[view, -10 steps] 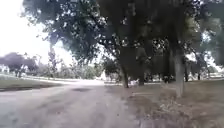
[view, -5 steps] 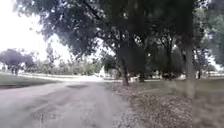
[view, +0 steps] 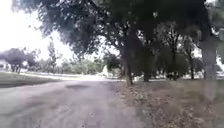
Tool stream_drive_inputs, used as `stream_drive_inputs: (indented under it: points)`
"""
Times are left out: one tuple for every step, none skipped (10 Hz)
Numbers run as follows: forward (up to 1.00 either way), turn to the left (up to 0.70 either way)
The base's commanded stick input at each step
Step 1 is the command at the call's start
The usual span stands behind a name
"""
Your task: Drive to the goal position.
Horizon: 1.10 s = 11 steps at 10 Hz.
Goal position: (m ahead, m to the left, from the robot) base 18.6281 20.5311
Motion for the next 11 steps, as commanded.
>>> stream_drive_inputs:
  points:
    - [0.85, 0.01]
    - [0.85, 0.08]
    - [0.85, 0.16]
    - [0.85, 0.24]
    - [0.85, 0.31]
    - [0.85, 0.34]
    - [0.85, 0.34]
    - [0.85, 0.28]
    - [0.85, 0.21]
    - [0.85, 0.15]
    - [0.85, 0.08]
